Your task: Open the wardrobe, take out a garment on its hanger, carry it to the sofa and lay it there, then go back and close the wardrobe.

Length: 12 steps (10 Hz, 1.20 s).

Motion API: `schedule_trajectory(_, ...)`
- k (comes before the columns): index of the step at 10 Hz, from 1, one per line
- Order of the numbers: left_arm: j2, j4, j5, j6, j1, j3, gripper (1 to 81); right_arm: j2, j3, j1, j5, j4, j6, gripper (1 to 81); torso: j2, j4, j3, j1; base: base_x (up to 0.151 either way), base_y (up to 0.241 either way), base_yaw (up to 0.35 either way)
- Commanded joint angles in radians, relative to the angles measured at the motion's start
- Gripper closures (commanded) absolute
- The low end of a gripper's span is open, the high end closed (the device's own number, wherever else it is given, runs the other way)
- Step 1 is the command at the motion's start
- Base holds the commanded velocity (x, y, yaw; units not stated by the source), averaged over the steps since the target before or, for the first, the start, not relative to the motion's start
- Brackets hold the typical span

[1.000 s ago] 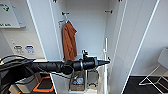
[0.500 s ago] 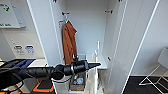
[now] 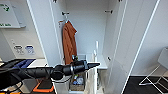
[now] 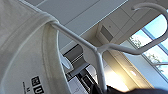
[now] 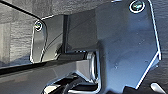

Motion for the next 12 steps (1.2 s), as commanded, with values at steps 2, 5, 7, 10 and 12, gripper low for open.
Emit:
schedule_trajectory(2,0.002,0.033,-0.056,0.013,-0.145,0.027,81.1,0.019,0.009,0.036,-0.053,-0.001,-0.004,1.0,0.000,0.000,0.000,0.000,0.000,0.000,0.000)
schedule_trajectory(5,0.005,0.033,-0.058,0.011,-0.145,0.027,81.1,0.019,0.009,0.033,-0.052,-0.001,-0.004,1.0,0.000,0.000,0.000,0.000,0.000,0.000,0.000)
schedule_trajectory(7,0.008,0.033,-0.058,0.008,-0.145,0.028,81.1,0.019,0.009,0.033,-0.052,-0.001,-0.004,1.0,0.000,0.000,0.000,0.000,0.000,0.000,-0.052)
schedule_trajectory(10,-0.006,0.037,-0.056,0.008,-0.144,0.035,81.1,0.010,0.009,0.032,-0.053,-0.007,-0.007,1.0,0.000,0.000,0.000,0.000,0.000,0.000,-0.162)
schedule_trajectory(12,-0.014,0.040,-0.044,0.008,-0.134,0.035,81.1,-0.041,0.018,0.032,-0.059,-0.008,-0.015,1.0,0.000,0.000,0.000,0.000,0.000,0.000,-0.168)
